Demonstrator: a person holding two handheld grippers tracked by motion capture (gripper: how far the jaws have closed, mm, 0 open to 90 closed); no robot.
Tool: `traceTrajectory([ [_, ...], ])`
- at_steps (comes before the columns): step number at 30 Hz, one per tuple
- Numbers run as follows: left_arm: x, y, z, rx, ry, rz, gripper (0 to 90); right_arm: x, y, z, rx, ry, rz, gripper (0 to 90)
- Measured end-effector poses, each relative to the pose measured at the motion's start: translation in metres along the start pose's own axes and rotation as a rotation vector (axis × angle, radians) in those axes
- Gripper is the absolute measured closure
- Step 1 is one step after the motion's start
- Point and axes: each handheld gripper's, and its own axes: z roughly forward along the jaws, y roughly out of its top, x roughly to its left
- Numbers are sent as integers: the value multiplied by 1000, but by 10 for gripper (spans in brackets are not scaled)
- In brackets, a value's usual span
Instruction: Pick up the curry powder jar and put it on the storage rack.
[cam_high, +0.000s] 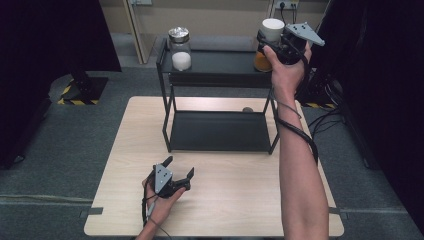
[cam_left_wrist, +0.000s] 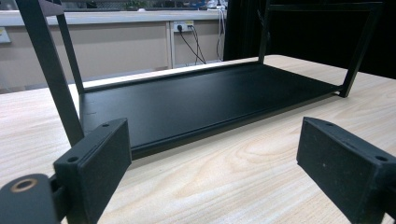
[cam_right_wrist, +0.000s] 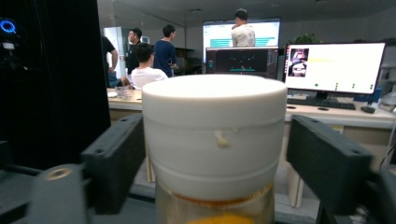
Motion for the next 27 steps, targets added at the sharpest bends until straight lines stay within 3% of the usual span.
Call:
traceTrajectory([
  [5,-1,0,0,0,2,4,95,-3,-3,-11,-4,16,-7,87],
  [15,0,0,0,1,3,-3,96,-6,-9,-38,-2,79,-39,72],
  [27,-1,1,0,6,5,0,96,-9,-40,-75,-21,135,-19,65],
])
